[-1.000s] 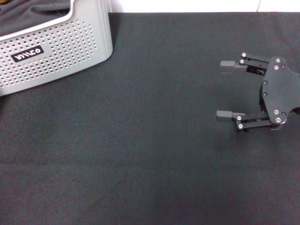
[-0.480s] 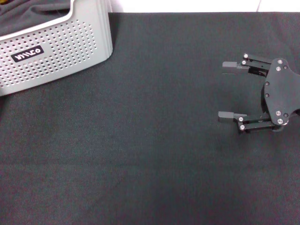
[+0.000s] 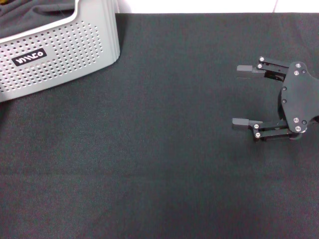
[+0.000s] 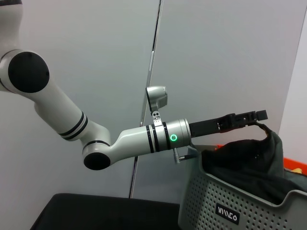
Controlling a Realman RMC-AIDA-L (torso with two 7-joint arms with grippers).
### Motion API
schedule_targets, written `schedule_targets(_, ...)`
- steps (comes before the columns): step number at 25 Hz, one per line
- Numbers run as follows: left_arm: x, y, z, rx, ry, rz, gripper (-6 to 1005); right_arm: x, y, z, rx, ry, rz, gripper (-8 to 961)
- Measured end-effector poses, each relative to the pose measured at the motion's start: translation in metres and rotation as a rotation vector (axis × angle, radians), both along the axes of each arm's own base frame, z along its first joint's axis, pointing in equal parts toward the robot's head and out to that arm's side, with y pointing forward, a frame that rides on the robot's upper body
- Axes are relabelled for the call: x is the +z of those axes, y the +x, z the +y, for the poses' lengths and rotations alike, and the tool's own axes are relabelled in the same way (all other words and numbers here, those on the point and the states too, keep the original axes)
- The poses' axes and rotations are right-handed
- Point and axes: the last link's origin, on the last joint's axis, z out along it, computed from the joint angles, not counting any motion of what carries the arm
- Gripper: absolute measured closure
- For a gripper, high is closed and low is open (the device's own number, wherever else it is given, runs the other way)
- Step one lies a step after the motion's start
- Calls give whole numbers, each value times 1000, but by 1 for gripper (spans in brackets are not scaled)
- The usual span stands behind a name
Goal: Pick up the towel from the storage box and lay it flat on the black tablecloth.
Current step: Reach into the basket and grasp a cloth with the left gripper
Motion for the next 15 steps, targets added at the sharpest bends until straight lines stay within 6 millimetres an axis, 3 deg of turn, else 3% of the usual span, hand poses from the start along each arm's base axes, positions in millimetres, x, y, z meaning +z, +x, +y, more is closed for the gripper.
schedule_targets(8,1,-6,-1,26,15,-36,329,2,1,1,-6,10,3,69)
schedule_targets(14,-2,-10,1,51,-2,-52,552,2,1,1,-6,9,3,69)
schedule_targets(15,-2,-10,1,51,-2,-52,553,2,1,1,-6,9,3,69)
